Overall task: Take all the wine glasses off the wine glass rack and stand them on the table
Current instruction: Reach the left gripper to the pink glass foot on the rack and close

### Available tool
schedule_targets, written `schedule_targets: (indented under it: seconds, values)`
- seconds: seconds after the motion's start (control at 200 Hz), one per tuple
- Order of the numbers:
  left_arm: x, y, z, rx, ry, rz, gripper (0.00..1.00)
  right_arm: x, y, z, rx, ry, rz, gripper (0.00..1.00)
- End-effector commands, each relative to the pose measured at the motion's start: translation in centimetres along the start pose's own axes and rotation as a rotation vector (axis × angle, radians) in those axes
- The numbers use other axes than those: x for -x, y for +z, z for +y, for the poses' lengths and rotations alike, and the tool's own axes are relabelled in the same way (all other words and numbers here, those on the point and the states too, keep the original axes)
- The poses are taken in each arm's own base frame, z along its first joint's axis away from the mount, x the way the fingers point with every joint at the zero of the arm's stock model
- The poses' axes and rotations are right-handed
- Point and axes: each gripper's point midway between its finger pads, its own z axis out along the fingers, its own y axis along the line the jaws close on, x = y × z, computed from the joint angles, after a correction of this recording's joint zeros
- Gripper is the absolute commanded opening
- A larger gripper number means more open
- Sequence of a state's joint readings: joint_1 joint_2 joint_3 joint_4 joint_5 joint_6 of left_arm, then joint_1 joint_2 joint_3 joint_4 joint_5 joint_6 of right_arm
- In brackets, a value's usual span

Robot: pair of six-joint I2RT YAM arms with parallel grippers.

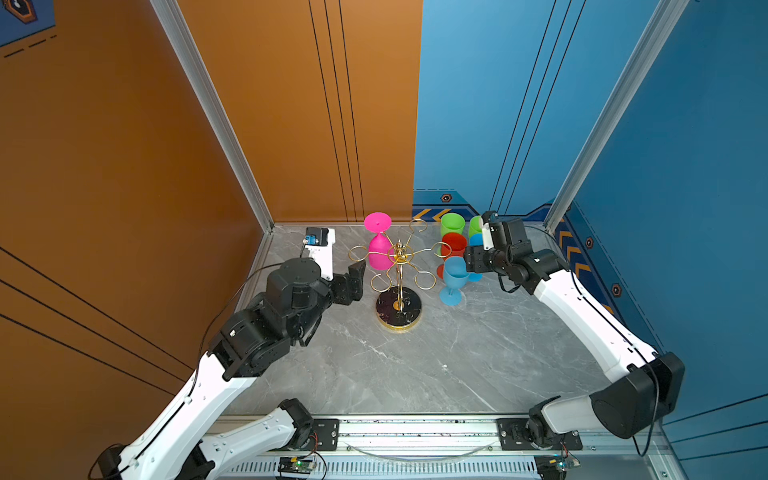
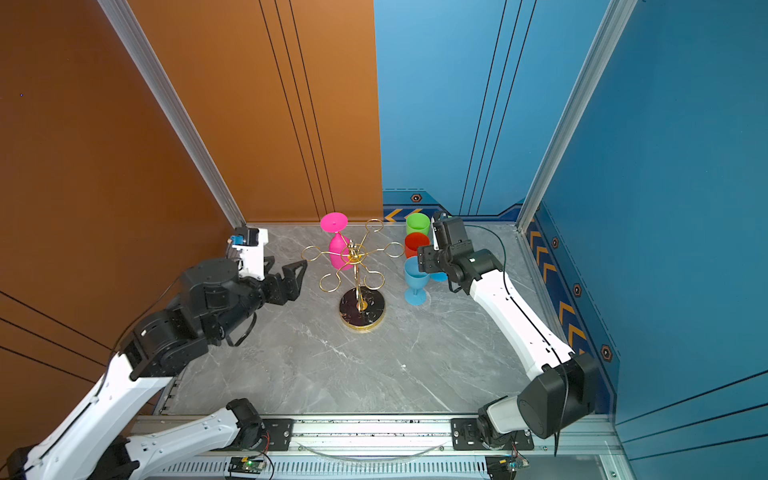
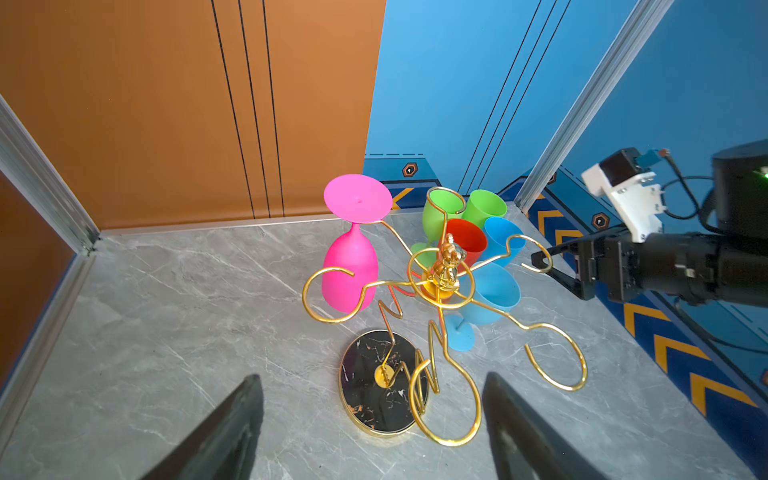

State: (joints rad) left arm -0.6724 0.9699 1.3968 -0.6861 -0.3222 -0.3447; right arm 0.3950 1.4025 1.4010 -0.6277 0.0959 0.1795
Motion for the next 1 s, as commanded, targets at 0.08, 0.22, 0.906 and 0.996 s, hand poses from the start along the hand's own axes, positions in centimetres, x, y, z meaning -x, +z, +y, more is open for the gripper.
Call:
schedule_targets:
  seconds: [0.08,0.22,0.906,0.996]
  values:
    - [1.1,3.2,-0.5,-0.181,-0.195,0.138,0.81,-1.3,-3.2,2.6,0.142,-0.032,-0.005,0.82]
    - [2.1,6.2,0.6,-0.244,-0.289,0.203,0.75,-1.9,-5.7,4.0,0.228,-0.036,-0.039,0.82]
    - [0.2,15.7,2.5,-0.289,-0.359,0.380,0.62,-4.0,-11.9,7.0,0.459,0.089,-0.134,0.82]
    - [-0.1,16.5,2.8,-0.270,-0.362,0.388,0.61,-4.0,-12.2,7.0,0.463,0.104,-0.135,0.82]
